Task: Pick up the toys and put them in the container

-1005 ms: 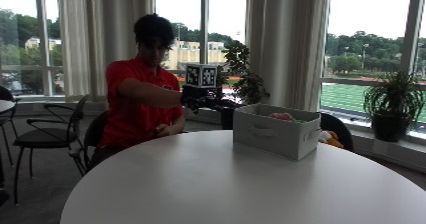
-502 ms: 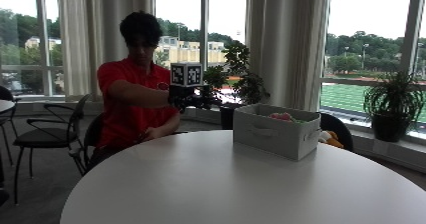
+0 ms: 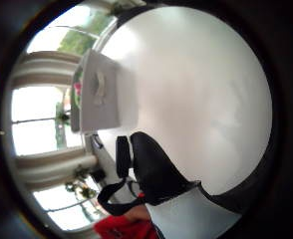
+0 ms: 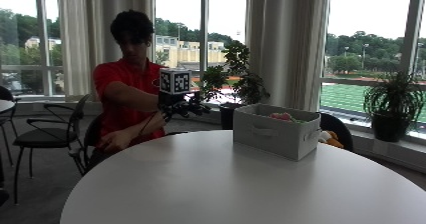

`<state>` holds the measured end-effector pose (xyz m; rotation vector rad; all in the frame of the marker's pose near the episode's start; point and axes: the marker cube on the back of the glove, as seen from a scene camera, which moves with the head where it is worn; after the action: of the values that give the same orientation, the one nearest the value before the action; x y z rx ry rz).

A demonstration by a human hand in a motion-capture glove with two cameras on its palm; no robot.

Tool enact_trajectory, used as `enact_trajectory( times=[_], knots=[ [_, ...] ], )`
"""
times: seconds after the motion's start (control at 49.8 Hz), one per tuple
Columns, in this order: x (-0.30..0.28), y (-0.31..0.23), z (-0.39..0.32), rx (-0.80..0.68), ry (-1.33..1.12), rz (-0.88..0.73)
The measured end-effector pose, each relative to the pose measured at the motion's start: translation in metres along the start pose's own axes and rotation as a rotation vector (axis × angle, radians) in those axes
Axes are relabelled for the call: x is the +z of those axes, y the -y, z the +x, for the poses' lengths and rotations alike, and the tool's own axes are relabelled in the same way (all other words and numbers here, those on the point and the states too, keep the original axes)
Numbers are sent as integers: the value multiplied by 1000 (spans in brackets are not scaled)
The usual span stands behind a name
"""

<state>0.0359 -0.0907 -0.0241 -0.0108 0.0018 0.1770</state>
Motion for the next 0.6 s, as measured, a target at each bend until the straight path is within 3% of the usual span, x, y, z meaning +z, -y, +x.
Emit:
enact_trajectory(
  times=[0.603],
  knots=[
    [-3,1,7,-6,17,7]
  ],
)
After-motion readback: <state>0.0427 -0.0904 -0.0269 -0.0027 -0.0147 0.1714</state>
